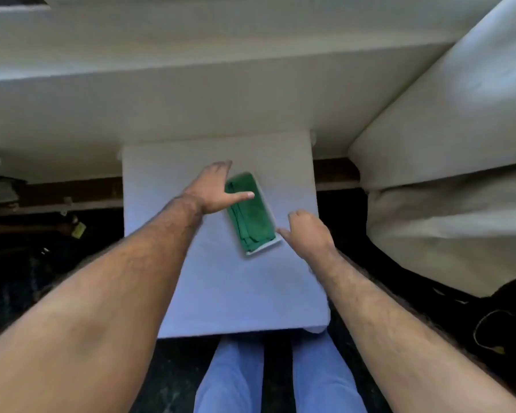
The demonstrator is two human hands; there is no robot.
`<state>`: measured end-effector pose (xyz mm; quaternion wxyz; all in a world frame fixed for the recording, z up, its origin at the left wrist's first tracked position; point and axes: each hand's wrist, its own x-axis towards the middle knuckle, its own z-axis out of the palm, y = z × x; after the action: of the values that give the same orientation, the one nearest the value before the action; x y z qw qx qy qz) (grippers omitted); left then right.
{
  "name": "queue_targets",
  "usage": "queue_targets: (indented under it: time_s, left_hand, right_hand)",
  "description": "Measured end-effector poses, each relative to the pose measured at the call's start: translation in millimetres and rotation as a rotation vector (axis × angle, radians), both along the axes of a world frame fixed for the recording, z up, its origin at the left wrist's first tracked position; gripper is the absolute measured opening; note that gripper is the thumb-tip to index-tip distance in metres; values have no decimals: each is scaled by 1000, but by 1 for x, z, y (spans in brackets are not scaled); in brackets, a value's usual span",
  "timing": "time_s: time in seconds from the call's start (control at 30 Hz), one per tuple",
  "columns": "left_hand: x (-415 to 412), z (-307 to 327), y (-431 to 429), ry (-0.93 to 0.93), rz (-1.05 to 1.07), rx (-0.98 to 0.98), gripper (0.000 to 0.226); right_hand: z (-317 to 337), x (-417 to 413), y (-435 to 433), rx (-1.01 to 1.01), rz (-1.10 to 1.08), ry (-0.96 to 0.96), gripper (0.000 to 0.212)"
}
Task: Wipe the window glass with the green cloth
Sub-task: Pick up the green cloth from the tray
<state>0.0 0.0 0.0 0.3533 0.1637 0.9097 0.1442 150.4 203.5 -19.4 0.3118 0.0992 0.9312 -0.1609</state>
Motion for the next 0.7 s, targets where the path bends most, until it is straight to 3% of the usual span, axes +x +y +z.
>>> queue_targets:
  time_s: [0.27,0.43,0.7]
  left_hand:
    - [7,-85,9,41,23,-123,67]
    - [11,-113,11,120,7,-146,56]
    - [3,-137,20,200,-54,-287,34]
  right_hand:
    - [-75,0,-27,-33,-176,-124,41]
    - [-101,4,-37,48,-206,-140,43]
    - [-116,0,-50,23,-366,-150,30]
